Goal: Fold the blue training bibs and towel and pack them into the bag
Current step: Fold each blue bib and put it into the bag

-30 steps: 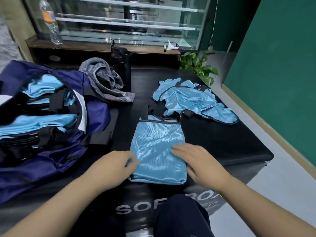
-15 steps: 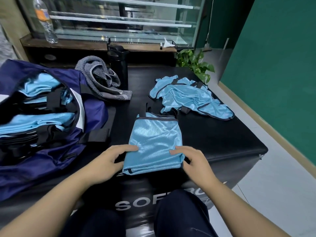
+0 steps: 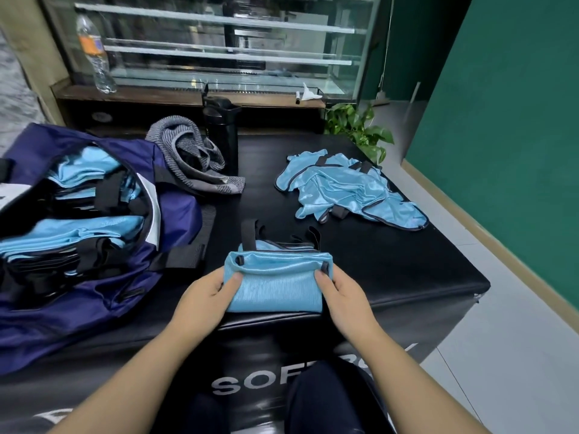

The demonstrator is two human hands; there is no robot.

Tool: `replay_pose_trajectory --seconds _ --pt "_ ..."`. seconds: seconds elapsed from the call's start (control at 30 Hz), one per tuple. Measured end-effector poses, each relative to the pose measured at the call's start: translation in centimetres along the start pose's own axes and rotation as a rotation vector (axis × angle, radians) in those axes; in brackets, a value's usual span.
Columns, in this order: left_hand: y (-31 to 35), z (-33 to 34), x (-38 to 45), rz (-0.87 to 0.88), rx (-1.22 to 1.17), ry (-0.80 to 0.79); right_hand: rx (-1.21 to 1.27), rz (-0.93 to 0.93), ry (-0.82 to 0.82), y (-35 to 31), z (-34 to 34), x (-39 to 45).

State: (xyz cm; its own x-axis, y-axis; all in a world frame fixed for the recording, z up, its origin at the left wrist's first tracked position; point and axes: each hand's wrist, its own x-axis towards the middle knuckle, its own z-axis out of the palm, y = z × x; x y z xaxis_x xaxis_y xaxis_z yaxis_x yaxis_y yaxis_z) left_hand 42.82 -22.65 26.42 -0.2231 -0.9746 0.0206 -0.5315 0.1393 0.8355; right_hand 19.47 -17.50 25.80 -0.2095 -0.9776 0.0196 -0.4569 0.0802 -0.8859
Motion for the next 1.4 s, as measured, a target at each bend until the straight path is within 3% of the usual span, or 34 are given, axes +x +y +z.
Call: replay_pose_trajectory --seconds 0.3,0.5,0.63,0.8,0.93,1.07,1.2,1.4 --pt "1.4 1.5 0.9 -0.159 0.297 0.127 -0.457 0.194 -0.001 -2.7 0.5 2.5" --pt "3.1 2.7 1.9 -0.334 0.472 0.166 -0.423 0.327 -0.054 -2.8 0.5 4.7" --pt "3.3 2.3 2.7 -0.435 0.473 0.062 -0.394 0.426 -0.108 -3.1 0.6 5.6" --pt "3.7 1.5 1.2 -0.364 0.320 0.041 -0.458 0.483 -0.192 -4.5 -0.5 4.3" --pt "5.4 0.1 -1.0 -0.190 0.231 0.066 -0.609 0.318 -0.160 -6.7 -1.2 2.3" --pt "7.5 -3.0 -1.9 0.014 0.362 0.080 -0.453 -0.111 -0.177 -11.3 -1.0 -0.4" --pt "10.0 -6.0 -2.8 0.174 0.355 0.054 -0.614 -0.488 -0.253 -16.1 0.1 -2.0" --pt "10.5 -9.8 -4.2 0.187 0.332 0.066 -0.712 -0.476 -0.353 -19.0 2.7 -2.2"
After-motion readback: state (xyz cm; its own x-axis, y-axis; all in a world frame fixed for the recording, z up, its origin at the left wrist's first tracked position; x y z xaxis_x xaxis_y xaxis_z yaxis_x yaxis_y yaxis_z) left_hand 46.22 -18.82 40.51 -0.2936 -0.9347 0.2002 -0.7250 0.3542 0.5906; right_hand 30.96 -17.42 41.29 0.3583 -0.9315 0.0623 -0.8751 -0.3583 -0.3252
